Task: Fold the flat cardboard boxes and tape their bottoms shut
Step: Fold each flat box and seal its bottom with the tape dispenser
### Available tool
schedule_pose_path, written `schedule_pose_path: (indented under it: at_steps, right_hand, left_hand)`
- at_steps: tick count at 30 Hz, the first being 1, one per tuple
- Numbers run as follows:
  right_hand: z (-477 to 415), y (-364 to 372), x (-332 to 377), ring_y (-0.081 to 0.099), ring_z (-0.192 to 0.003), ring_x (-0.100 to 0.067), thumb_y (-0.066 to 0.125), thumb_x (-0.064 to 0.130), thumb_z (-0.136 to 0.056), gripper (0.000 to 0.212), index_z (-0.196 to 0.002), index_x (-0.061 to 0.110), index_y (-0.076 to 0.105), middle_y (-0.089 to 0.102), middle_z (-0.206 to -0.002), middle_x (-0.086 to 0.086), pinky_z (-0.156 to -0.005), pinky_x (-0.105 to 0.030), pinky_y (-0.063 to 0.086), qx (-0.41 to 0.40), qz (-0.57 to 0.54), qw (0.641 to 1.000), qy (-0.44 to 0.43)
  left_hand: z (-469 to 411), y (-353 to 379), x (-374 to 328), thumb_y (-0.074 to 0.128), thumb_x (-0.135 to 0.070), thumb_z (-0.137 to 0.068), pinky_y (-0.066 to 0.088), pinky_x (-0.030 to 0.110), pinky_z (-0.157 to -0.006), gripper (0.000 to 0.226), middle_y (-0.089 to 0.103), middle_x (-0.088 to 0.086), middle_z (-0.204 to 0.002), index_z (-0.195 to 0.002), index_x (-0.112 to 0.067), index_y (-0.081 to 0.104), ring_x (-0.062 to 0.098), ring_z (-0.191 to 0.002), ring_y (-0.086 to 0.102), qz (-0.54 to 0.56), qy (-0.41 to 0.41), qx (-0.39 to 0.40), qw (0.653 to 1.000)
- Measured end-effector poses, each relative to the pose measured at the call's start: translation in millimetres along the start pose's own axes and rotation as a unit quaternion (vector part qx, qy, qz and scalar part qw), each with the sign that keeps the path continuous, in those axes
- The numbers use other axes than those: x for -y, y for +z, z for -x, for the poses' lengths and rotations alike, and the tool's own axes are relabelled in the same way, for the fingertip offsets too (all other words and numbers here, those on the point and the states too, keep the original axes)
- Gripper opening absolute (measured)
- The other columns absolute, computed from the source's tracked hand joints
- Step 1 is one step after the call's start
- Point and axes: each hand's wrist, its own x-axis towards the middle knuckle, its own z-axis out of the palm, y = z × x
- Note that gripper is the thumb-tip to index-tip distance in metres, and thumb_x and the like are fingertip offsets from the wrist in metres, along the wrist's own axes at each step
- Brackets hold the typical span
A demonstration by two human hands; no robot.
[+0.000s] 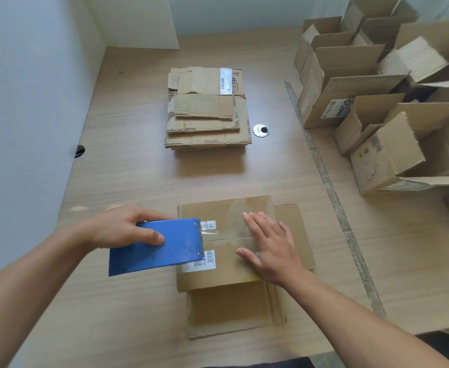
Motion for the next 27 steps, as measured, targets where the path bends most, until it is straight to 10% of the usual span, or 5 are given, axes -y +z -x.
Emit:
schedule_pose_path:
  at_steps: [12,22,27]
  right_hand:
    - [0,2,-4,0.035,-0.140,-0.014,0.024,0.059,-0.102,0.046,-0.139,0.046,0.047,0.049,-0.146,0.007,-0.101,-0.053,0.044,0.007,0.015,1.000,-0.008]
    - [-1,-3,4,0.029,-0.143,-0.011,0.014,0.065,-0.100,0.051,-0.148,0.053,0.026,0.040,-0.152,0.012,-0.106,-0.058,0.038,0.056,0.043,0.997,0.026]
    - [-1,-2,0,0.012,-0.148,-0.005,0.003,0.073,-0.094,0.052,-0.144,0.065,-0.009,0.024,-0.160,0.018,-0.116,-0.057,0.023,0.074,0.041,0.996,0.040]
  left_hand:
    - [-10,0,22,0.062,-0.049,-0.075,0.050,0.038,-0.097,0.042,0.071,-0.022,-0.108,-0.113,-0.066,0.059,0.005,-0.099,0.067,-0.022,-0.029,0.014,0.999]
    - [0,-20,36,0.067,-0.023,-0.093,0.051,0.037,-0.095,0.031,0.073,-0.011,-0.107,-0.116,-0.044,0.070,0.011,-0.099,0.069,0.011,-0.023,0.027,0.999]
    - [15,-41,57,0.074,-0.055,-0.068,0.050,0.038,-0.096,0.044,0.072,-0.010,-0.109,-0.111,-0.049,0.070,0.011,-0.100,0.068,0.013,-0.039,0.042,0.998]
